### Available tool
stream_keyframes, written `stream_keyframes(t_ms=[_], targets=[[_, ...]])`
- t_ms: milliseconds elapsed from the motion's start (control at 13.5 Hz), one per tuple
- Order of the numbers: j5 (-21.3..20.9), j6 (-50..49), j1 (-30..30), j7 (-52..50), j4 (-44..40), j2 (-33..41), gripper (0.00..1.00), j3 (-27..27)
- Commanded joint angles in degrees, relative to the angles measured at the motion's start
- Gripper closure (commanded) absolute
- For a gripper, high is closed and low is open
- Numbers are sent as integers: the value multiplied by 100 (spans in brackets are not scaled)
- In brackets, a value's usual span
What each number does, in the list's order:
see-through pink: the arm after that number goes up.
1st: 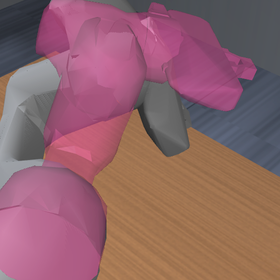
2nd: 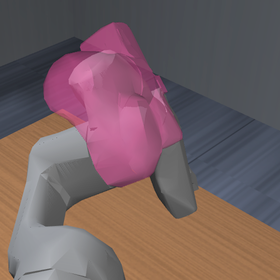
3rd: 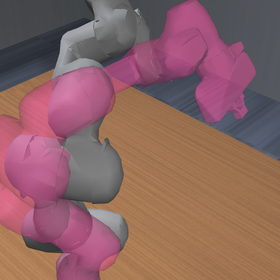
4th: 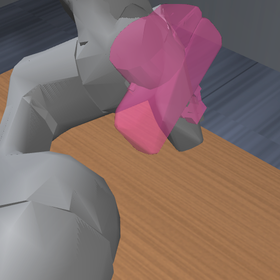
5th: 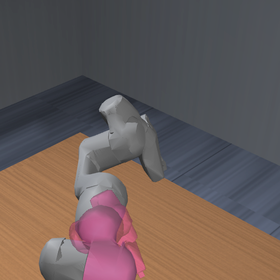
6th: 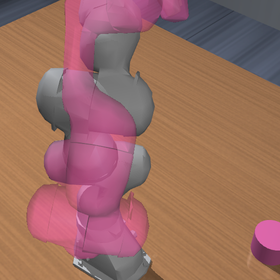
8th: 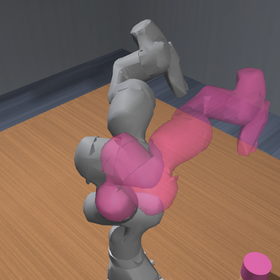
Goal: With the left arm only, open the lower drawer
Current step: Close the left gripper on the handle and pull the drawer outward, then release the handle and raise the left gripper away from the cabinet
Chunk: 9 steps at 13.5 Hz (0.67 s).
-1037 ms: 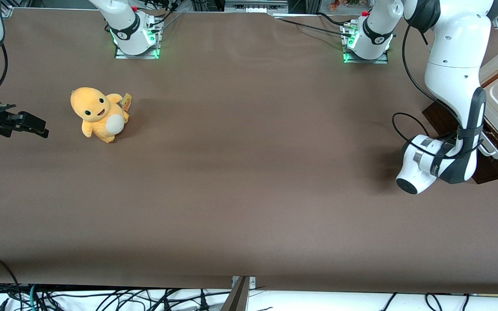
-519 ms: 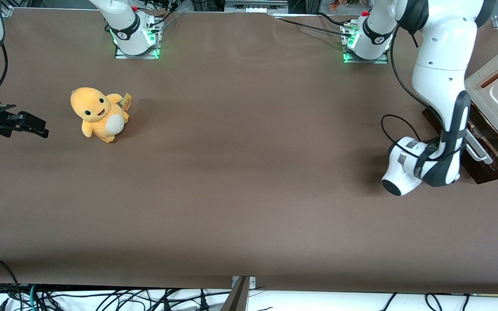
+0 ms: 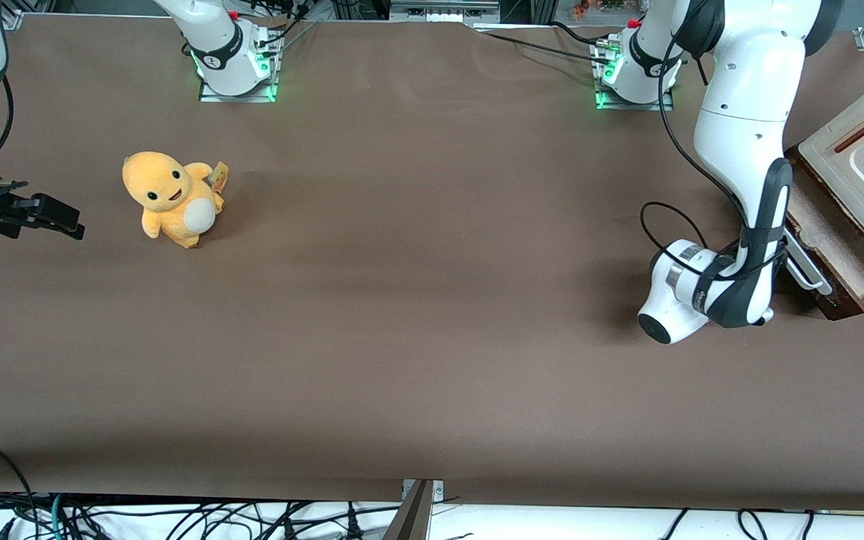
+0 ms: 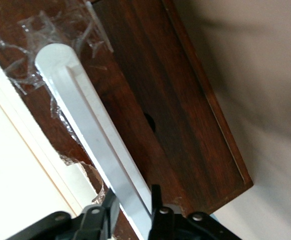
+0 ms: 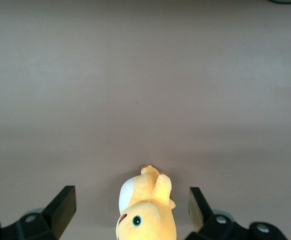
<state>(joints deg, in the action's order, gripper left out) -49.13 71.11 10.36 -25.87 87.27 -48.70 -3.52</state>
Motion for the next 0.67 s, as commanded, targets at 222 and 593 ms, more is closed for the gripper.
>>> stream_keyframes(t_ms=[222, 593], targets=[[991, -228, 10, 758, -981, 194, 0, -17], [3502, -247, -419, 838, -1695, 878, 0, 17]])
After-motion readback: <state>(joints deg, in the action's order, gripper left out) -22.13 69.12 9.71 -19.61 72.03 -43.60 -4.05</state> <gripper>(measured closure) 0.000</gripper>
